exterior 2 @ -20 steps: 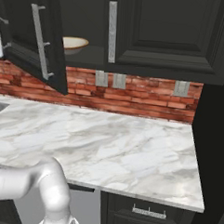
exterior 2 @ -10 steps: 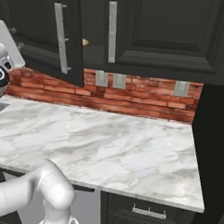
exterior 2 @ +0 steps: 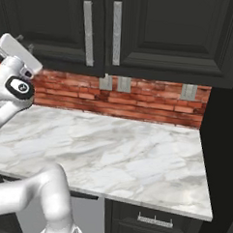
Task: Open the cabinet. Pick the bowls from the counter and place them in the cabinet. Then close the cabinet.
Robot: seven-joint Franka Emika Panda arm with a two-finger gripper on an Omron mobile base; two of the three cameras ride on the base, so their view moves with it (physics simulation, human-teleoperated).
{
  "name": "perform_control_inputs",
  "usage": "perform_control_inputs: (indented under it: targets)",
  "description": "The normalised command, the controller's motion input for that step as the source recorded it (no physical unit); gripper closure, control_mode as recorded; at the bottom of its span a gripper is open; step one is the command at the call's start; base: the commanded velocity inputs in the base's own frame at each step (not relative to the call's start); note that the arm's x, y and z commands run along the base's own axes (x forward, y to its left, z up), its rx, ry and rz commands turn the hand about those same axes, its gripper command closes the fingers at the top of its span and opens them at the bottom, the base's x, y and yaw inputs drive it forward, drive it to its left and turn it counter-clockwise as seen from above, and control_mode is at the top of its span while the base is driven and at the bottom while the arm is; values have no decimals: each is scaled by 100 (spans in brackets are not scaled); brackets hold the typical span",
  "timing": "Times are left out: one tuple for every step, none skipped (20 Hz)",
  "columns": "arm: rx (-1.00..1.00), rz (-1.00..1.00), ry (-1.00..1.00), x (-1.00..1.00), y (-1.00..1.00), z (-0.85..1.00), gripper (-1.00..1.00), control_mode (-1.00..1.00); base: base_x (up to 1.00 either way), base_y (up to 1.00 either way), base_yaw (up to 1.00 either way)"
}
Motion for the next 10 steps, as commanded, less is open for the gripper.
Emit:
perform_control_inputs:
  targets:
    - [0, 0, -38, 100, 39, -100, -100, -100, 0, 0, 0]
    - [0, 0, -36, 100, 37, -100, -100, -100, 0, 0, 0]
    - [4, 0, -34, 100, 31, -100, -100, -100, 0, 0, 0]
    - [7, 0, -30, 100, 30, -100, -100, -100, 0, 0, 0]
    - [8, 0, -26, 100, 31, -100, -100, -100, 0, 0, 0]
    - [8, 0, -20, 100, 31, -100, -100, -100, 0, 0, 0]
    - [9, 0, -13, 100, 31, -100, -100, -100, 0, 0, 0]
    - [12, -1, -3, 100, 28, -100, -100, -100, 0, 0, 0]
    - [12, -1, -1, 100, 34, -80, -100, -100, 0, 0, 0]
    - [13, -1, 0, 100, 40, -54, -100, -100, 0, 0, 0]
